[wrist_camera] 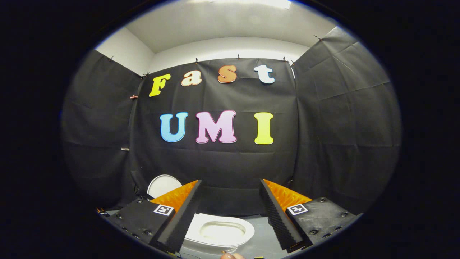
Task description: Open the toilet lid.
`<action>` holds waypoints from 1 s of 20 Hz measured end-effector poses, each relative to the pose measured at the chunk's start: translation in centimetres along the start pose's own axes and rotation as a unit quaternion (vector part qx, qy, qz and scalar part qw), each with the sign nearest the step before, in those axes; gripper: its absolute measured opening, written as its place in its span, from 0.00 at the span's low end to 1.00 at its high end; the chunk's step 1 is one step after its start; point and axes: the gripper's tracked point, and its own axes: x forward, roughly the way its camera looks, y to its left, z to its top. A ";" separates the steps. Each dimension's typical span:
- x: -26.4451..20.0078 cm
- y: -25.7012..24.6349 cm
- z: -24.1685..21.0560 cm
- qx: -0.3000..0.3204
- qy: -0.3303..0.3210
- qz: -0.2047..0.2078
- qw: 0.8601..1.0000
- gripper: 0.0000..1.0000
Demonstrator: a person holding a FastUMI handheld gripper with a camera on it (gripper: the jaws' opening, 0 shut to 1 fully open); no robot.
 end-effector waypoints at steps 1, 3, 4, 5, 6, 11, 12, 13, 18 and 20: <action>-0.1 -0.4 0.2 0.004 -0.001 0.002 1.000 0.98; -0.5 -0.6 0.8 0.009 -0.008 0.009 1.000 0.98; -0.7 -1.0 1.1 0.012 -0.012 0.010 1.000 0.99; -0.8 -1.3 1.3 0.016 -0.015 0.010 1.000 0.98; -0.9 -1.4 1.4 0.020 -0.017 0.012 1.000 0.98; -0.8 -1.2 1.5 0.033 -0.020 0.029 0.999 0.99; -0.7 -1.4 1.4 0.032 -0.020 0.028 0.999 0.99; -0.6 -1.5 1.3 0.031 -0.018 0.027 0.999 0.99; -0.8 -1.1 1.2 0.030 -0.017 0.035 0.999 0.99; -0.6 -0.7 1.3 0.030 -0.019 0.042 0.998 0.99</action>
